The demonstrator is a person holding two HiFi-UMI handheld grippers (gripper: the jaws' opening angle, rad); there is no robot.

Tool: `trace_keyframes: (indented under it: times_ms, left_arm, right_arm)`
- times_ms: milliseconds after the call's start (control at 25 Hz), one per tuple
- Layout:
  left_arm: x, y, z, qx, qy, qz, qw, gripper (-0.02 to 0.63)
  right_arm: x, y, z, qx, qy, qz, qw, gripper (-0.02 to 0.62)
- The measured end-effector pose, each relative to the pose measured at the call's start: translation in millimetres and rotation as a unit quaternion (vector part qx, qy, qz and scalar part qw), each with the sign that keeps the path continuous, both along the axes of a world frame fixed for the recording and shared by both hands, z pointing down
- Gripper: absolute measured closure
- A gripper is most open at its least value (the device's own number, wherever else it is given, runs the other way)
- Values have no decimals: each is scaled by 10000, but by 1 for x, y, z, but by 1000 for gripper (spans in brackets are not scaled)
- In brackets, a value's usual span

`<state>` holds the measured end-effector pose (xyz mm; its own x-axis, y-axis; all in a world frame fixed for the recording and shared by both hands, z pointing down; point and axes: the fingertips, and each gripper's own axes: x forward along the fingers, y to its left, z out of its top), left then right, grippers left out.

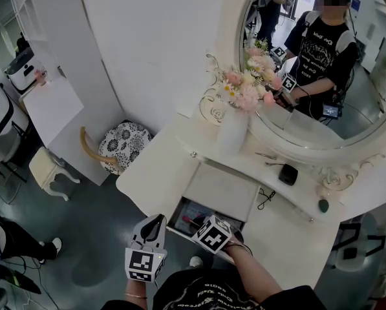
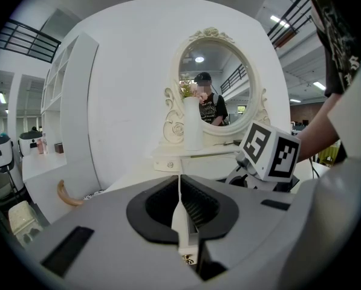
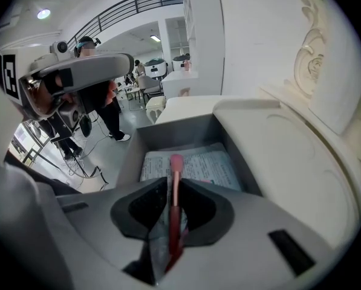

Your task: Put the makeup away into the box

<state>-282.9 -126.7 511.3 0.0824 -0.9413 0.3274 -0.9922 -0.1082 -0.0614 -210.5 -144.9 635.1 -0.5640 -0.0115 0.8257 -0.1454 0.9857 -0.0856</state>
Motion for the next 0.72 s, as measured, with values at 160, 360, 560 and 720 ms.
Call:
trace_keyframes:
  times_ms: [160,360,560,720]
  left_arm:
    - [-1,1,0,-8,-3,-13,10000,583]
    - [2,1,1,15,27,7,10000,583]
    - [7,-2,1,45,63,66,9999,583]
    - [12,-5,0,82,101,128,9998,583]
  right_arm:
    - [4,-1,-4,-95,-114,48,9999,504]
    - [12,-9,-12,-41,-229,167,9996,492]
    - [26,-20,-28,-132,-583,527,9968,482]
    - [37,-29,-45,68,-842,755,9936,482]
